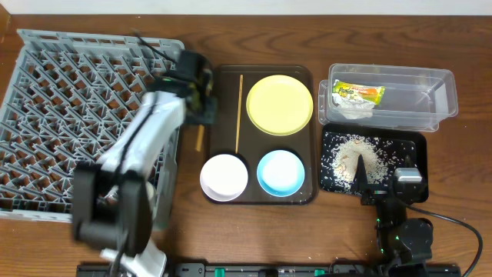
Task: Sort waste into correct bins and load items into the dishwasher
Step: 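Carry the chopstick with the left gripper into the dish rack and release, then grasp the second wooden chopstick with the left gripper and lift it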
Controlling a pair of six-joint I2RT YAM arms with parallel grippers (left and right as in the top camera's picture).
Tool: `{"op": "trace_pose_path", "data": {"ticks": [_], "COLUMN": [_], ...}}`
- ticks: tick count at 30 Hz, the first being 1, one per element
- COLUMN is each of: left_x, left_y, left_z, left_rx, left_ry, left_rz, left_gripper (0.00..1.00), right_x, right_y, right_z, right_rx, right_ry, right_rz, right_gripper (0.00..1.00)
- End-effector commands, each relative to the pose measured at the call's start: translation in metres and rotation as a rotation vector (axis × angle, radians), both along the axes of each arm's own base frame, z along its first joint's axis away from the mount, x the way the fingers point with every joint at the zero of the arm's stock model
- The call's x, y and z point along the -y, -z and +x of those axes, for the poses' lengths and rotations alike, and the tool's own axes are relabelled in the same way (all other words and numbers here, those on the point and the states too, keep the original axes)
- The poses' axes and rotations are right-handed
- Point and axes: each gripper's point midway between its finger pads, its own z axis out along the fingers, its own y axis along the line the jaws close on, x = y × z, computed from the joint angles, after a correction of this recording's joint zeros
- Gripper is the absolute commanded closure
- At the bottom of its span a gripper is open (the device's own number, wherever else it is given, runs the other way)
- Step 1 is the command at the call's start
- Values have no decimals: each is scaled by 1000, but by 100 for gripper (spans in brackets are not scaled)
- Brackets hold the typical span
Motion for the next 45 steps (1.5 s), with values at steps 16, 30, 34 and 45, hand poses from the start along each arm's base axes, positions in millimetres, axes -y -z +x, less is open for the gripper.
{"op": "trace_pose_path", "data": {"ticks": [16,30,34,45], "left_x": [-100,2,35,70], "left_y": [-36,-71,-53,49], "left_z": [-15,-11,-14,-3], "left_rx": [37,124,96,-55], "left_ry": [-76,79,140,107], "left_rz": [379,-98,-119,-34], "left_gripper": [93,39,41,53], "right_x": [3,3,3,3], "right_y": [0,0,0,0], "right_z": [0,0,0,0], "right_rx": [6,6,6,6], "right_ry": [12,12,12,12], "right_rz": [-9,-9,-9,-9], "right_gripper": [1,1,1,1]}}
